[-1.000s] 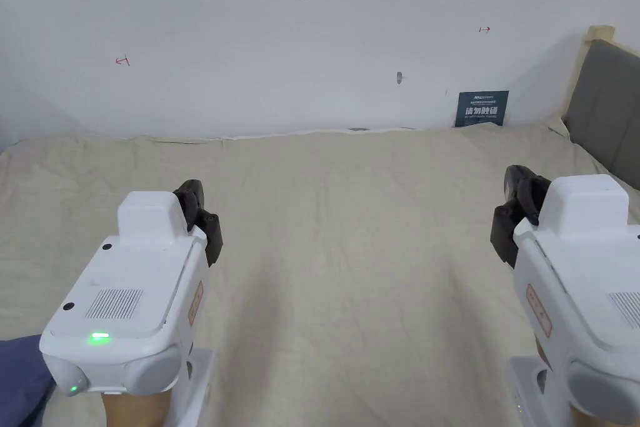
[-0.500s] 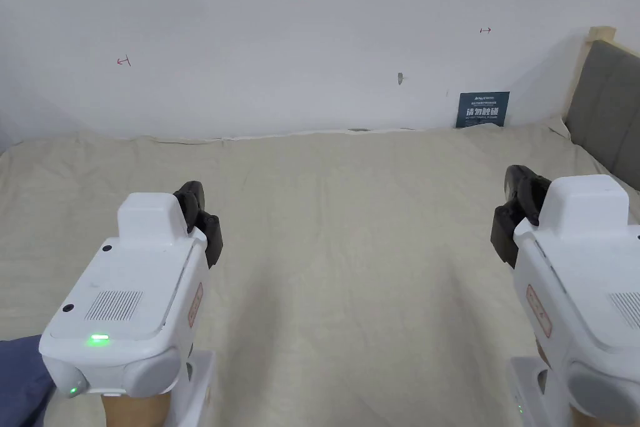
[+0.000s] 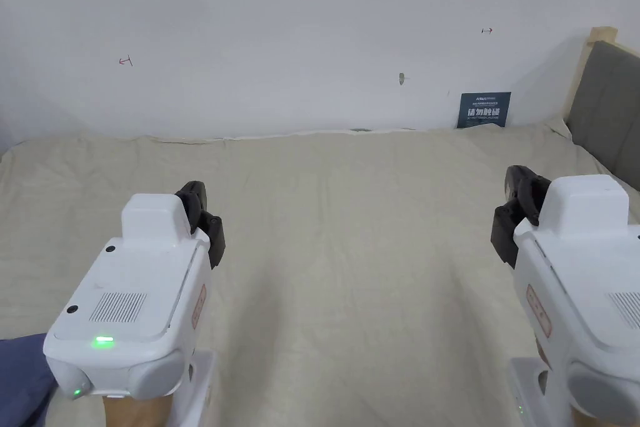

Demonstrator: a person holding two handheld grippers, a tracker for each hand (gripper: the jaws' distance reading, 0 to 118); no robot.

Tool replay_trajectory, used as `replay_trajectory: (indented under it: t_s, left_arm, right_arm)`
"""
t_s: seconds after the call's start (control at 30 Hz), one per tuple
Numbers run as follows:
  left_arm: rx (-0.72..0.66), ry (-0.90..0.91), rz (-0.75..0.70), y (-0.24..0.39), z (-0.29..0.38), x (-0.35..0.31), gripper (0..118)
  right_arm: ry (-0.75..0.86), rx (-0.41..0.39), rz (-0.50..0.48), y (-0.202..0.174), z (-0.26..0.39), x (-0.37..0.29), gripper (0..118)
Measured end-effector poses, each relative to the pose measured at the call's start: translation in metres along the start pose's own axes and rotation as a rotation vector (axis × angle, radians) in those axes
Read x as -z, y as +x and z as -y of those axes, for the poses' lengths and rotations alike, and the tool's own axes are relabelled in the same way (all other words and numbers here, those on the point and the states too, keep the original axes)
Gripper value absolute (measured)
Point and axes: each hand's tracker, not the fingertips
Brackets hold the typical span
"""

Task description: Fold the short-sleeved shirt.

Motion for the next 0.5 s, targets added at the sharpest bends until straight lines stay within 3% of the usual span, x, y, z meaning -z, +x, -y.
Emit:
replay_trajectory:
  t_s: [0.03, 0.07, 0.13, 0.17, 0.2, 0.23, 0.27, 0.3, 0.5]
  left_arm:
    - [0.003, -0.002, -0.001, 0.0005, 0.0001, -0.0002, 7]
    - [0.005, -0.006, 0.001, 0.0007, 0.0001, -0.0004, 16]
    - [0.006, -0.009, 0.001, 0.0017, -0.0002, -0.0002, 49]
    - [0.007, -0.015, 0.011, 0.0019, -0.0002, 0.0002, 73]
    - [0.008, -0.019, 0.013, 0.0023, -0.0002, 0.0008, 101]
    - [0.011, -0.027, 0.014, 0.0032, -0.0003, 0.0019, 116]
    - [0.011, -0.025, 0.017, 0.0038, -0.0002, 0.0014, 118]
    - [0.012, -0.011, 0.020, 0.0048, 0.0003, -0.0010, 118]
    - [0.024, 0.000, 0.022, 0.0074, -0.0002, -0.0021, 118]
  right_arm:
    - [-0.004, -0.002, 0.001, -0.0013, -0.0009, -0.0006, 4]
    - [-0.005, -0.002, -0.005, -0.0020, -0.0013, -0.0009, 14]
    - [-0.016, 0.007, -0.021, -0.0025, -0.0016, -0.0002, 37]
    - [-0.018, 0.010, -0.022, -0.0021, -0.0008, 0.0007, 48]
    - [-0.021, 0.011, -0.017, -0.0025, -0.0001, 0.0023, 71]
    - [-0.026, 0.010, -0.012, -0.0034, 0.0001, 0.0043, 89]
    - [-0.030, 0.009, -0.006, -0.0041, 0.0002, 0.0056, 108]
    - [-0.027, 0.010, -0.002, -0.0040, 0.0013, 0.0051, 118]
    - [-0.018, -0.002, 0.006, -0.0019, 0.0053, 0.0070, 118]
